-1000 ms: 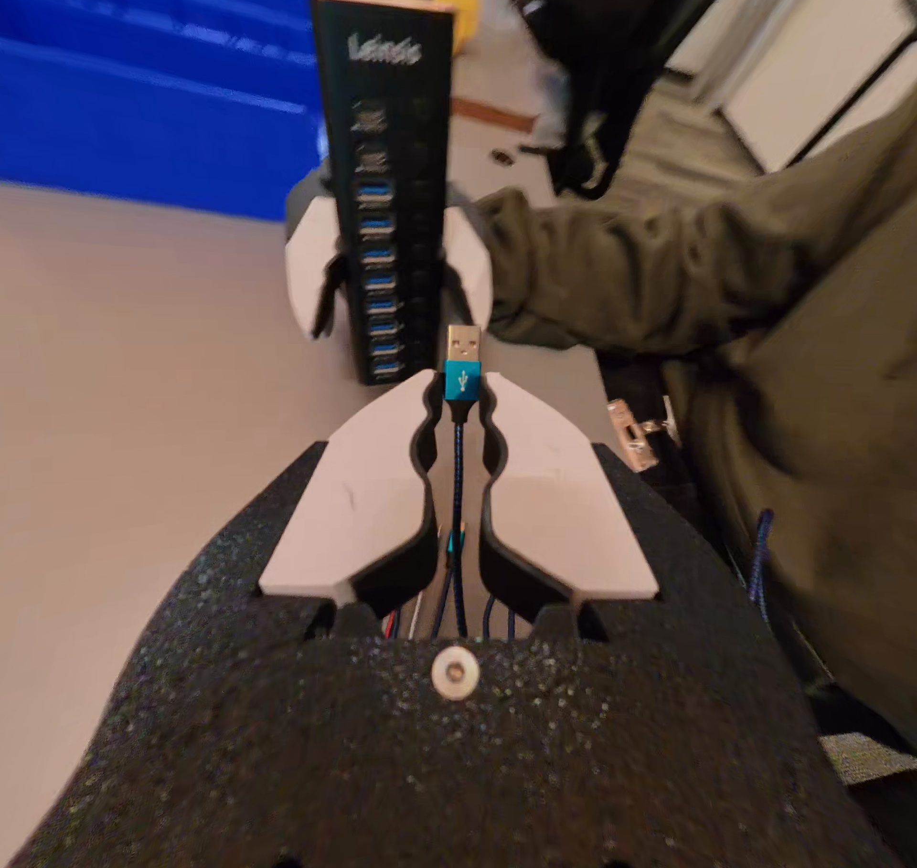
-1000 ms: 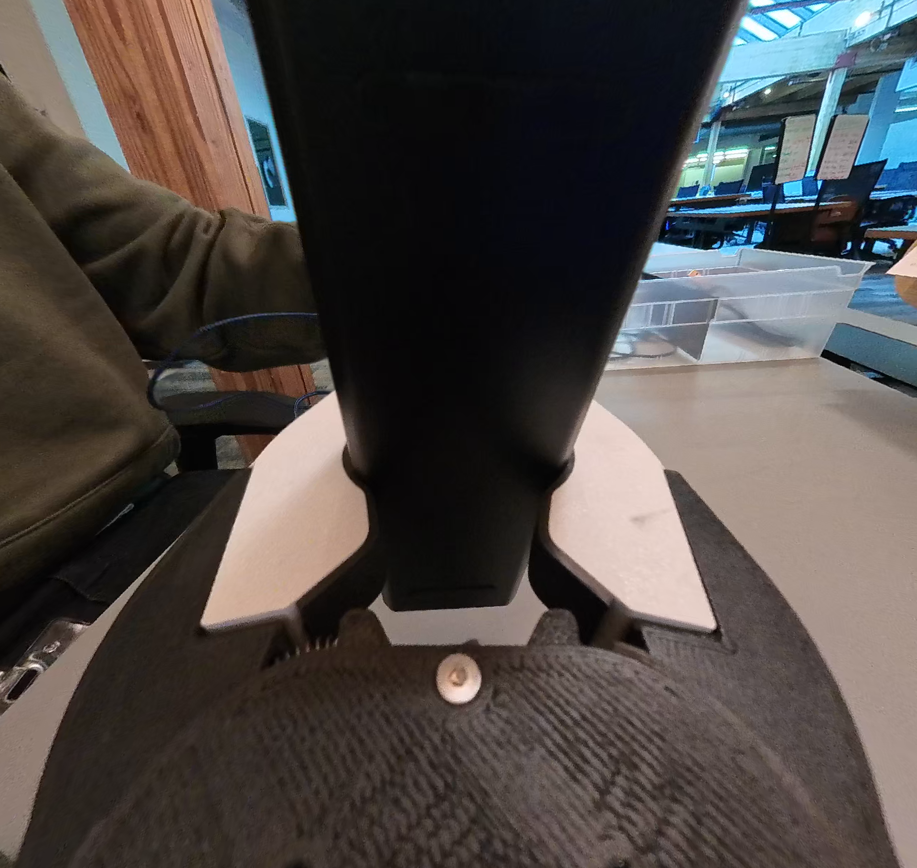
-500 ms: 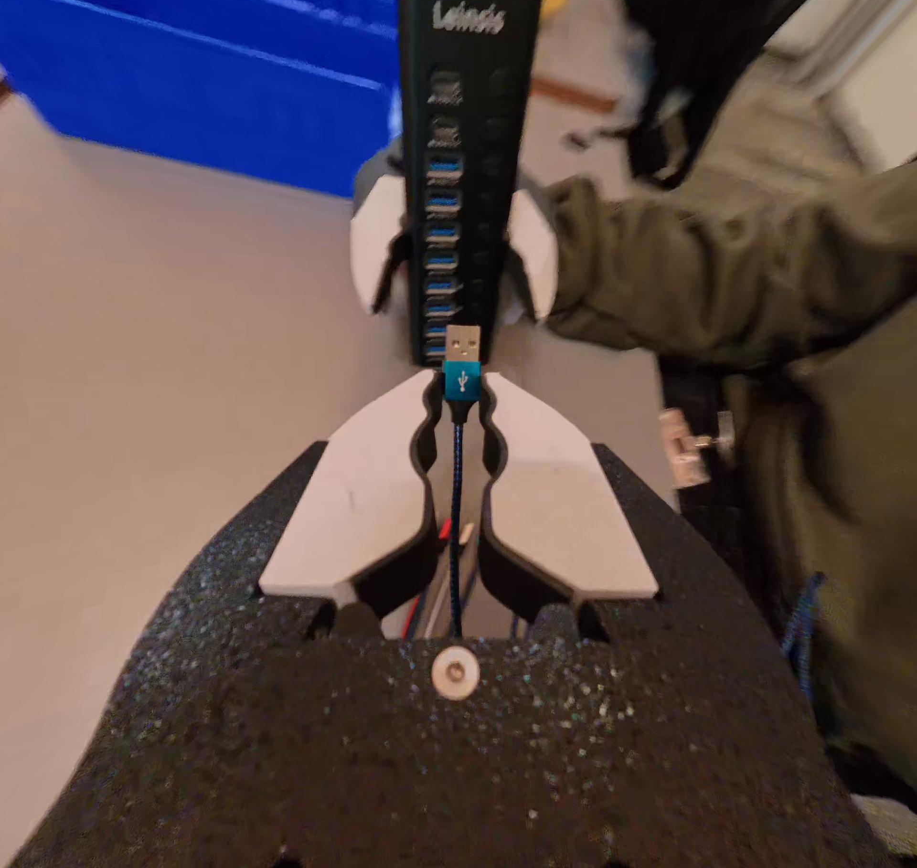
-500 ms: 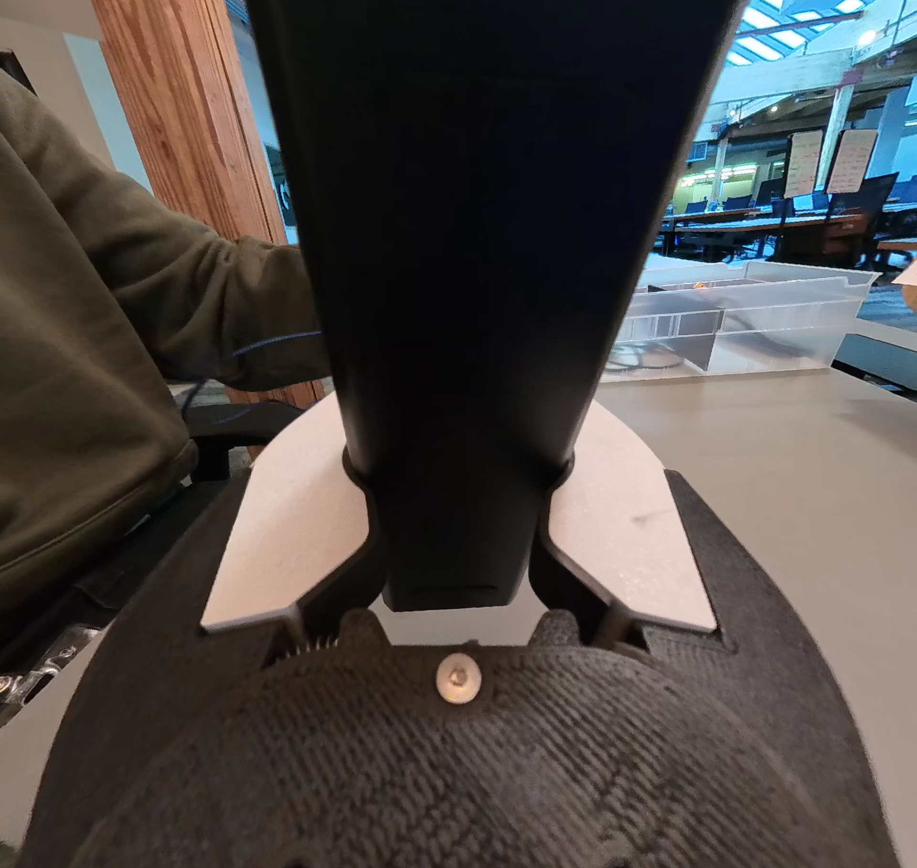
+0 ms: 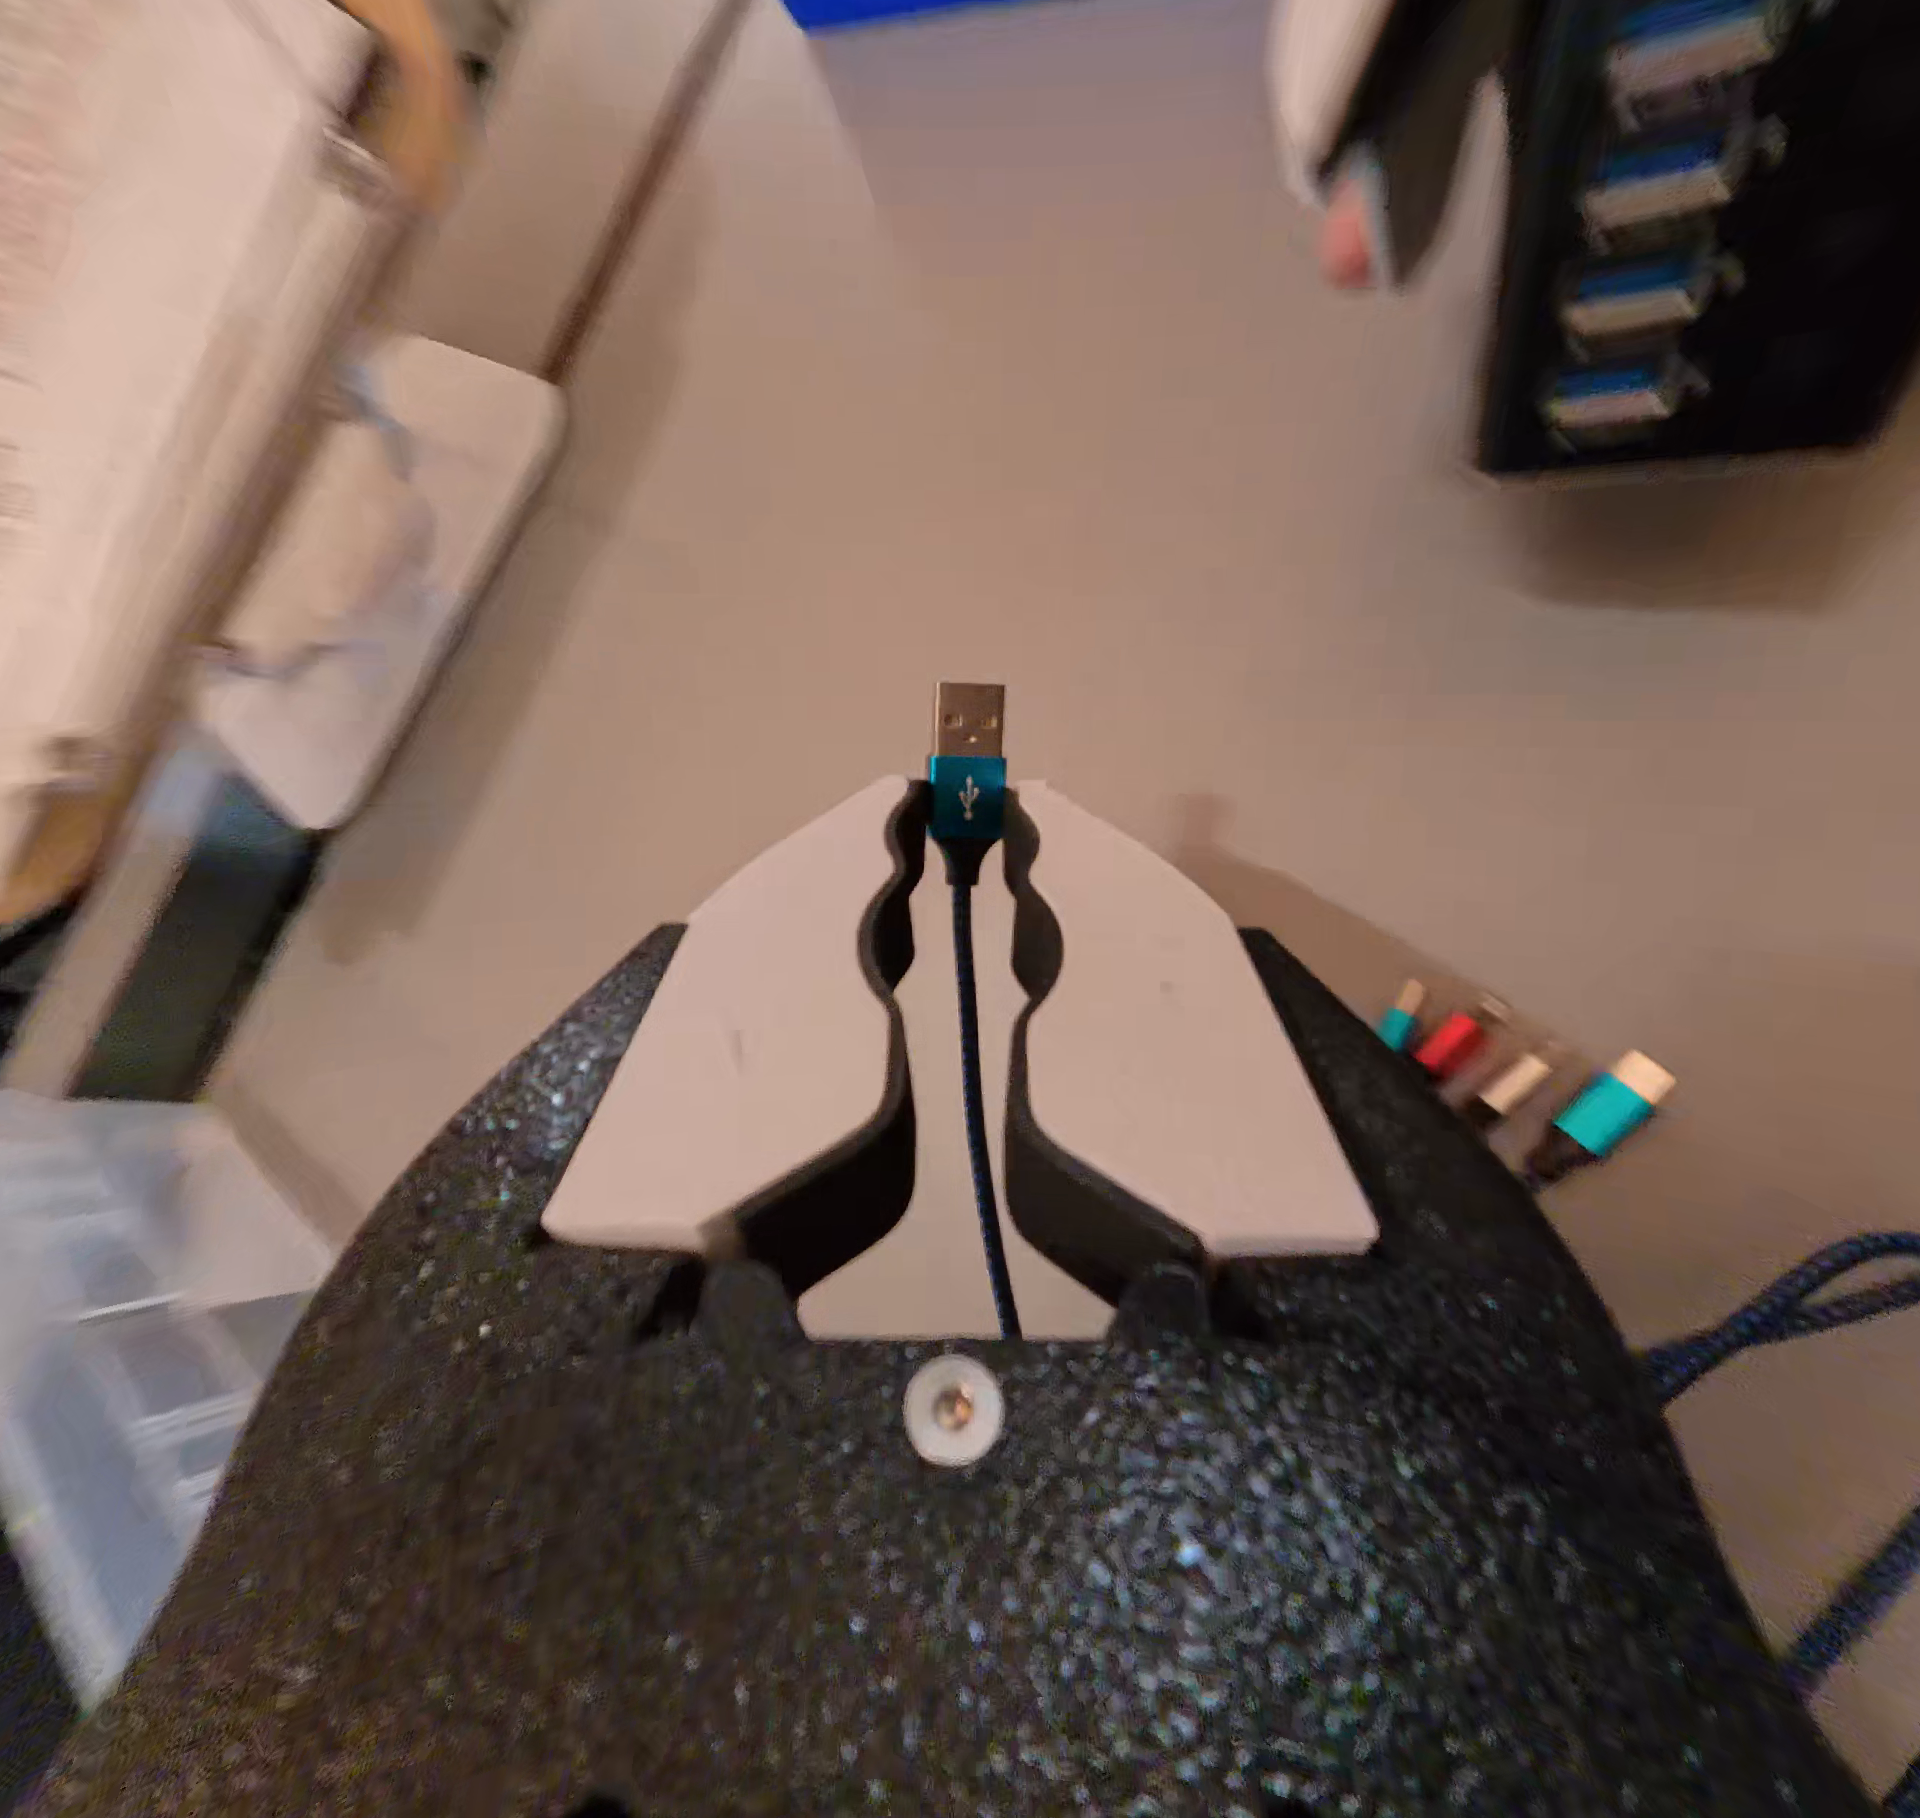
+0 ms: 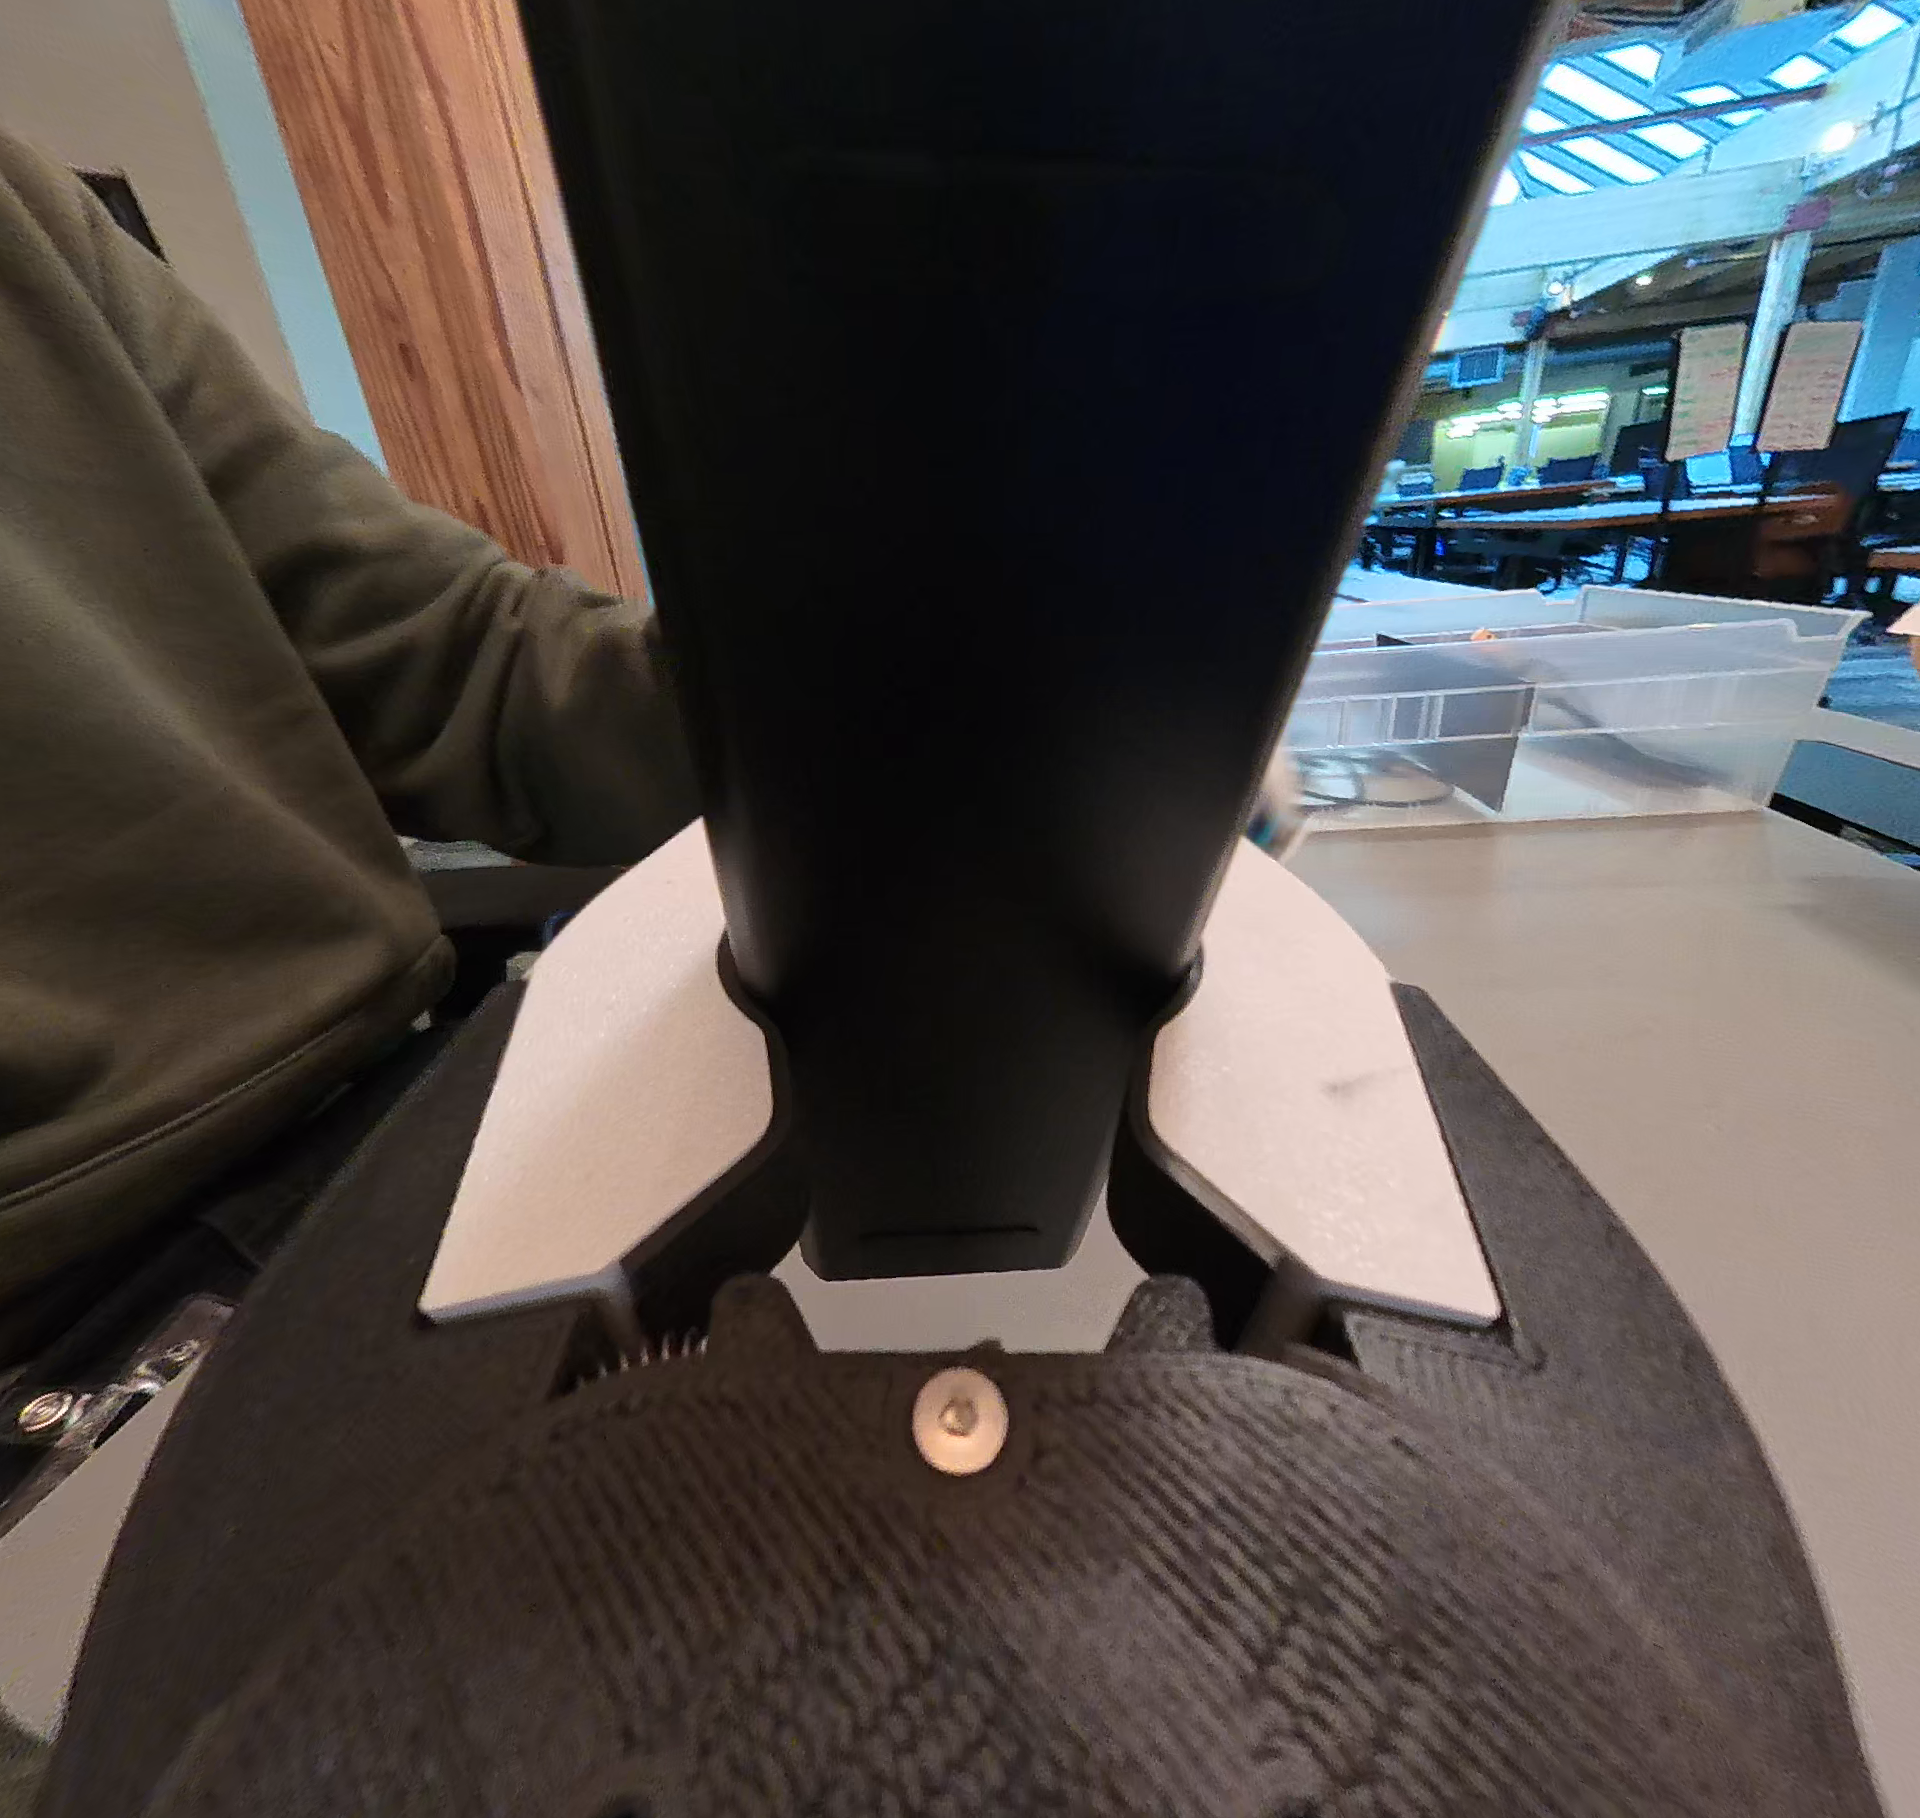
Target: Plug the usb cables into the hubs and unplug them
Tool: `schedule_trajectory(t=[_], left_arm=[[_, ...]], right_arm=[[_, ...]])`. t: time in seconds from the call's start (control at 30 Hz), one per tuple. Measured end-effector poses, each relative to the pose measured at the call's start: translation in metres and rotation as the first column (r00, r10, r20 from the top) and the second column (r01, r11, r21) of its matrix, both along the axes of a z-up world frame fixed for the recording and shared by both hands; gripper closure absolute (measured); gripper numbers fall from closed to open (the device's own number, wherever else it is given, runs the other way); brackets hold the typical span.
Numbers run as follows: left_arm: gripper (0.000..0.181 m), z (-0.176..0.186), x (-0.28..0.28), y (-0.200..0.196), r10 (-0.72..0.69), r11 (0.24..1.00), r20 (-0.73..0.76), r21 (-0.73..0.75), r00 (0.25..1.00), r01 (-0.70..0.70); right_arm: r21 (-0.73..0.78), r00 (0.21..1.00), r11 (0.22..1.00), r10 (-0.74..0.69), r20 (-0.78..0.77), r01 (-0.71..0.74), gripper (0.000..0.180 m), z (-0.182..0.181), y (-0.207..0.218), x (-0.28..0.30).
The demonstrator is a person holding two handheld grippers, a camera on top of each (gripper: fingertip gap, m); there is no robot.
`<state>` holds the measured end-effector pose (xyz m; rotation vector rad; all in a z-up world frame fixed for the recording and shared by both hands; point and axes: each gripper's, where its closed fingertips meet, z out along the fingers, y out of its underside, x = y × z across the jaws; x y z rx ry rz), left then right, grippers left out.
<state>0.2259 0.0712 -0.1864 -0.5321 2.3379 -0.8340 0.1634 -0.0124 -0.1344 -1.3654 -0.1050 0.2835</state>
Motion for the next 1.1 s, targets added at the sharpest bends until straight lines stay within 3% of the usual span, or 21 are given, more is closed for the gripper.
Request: schedule_trajectory(t=[0.03, 0.2, 0.4, 0.5, 0.57, 0.63, 0.73, 0.9, 1.0, 1.1], left_arm=[[0.168, 0.02, 0.009, 0.005, 0.022, 1.0, 0.053, -0.016, 0.998, -0.022], [0.168, 0.164, 0.052, 0.037, 0.181, 0.97, 0.346, -0.215, 0.921, -0.11], [0.168, 0.342, 0.072, 0.084, 0.352, 0.921, 0.627, -0.364, 0.695, -0.139], [0.168, 0.407, 0.061, 0.108, 0.411, 0.902, 0.705, -0.406, 0.578, -0.146], [0.167, 0.418, 0.051, 0.115, 0.409, 0.902, 0.719, -0.411, 0.561, -0.131], [0.167, 0.398, 0.044, 0.11, 0.354, 0.922, 0.725, -0.375, 0.59, -0.093], [0.168, 0.323, 0.031, 0.092, 0.245, 0.955, 0.666, -0.289, 0.704, -0.06], [0.168, 0.164, -0.003, 0.044, -0.001, 0.978, 0.304, -0.199, 0.953, 0.065], [0.167, 0.086, -0.03, 0.017, -0.145, 0.965, -0.001, -0.22, 0.989, 0.141], [0.168, 0.029, -0.052, -0.007, -0.257, 0.934, -0.312, -0.322, 0.915, 0.152]], right_arm=[[0.004, 1.0, 1.0, 0.002, -0.005, -0.002, 0.106, 0.0, -0.001, 0.0], [0.019, 0.999, 1.0, -0.013, -0.032, 0.014, 0.106, 0.002, -0.002, 0.005], [0.031, 0.998, 0.998, -0.053, -0.044, 0.055, 0.106, 0.003, -0.005, 0.012], [0.03, 0.996, 0.996, -0.085, -0.034, 0.086, 0.106, 0.003, -0.007, 0.016], [0.026, 0.995, 0.995, -0.098, -0.029, 0.099, 0.106, 0.003, -0.008, 0.017], [0.021, 0.994, 0.994, -0.109, -0.03, 0.109, 0.106, 0.002, -0.007, 0.018], [0.01, 0.993, 0.993, -0.118, -0.024, 0.119, 0.106, 0.001, -0.006, 0.019], [0.0, 0.993, 0.993, -0.119, 0.005, 0.119, 0.106, 0.0, -0.004, 0.016], [-0.004, 0.993, 0.993, -0.12, 0.009, 0.12, 0.106, -0.001, -0.003, 0.016], [-0.007, 0.993, 0.993, -0.119, 0.016, 0.119, 0.107, -0.001, -0.003, 0.015]])
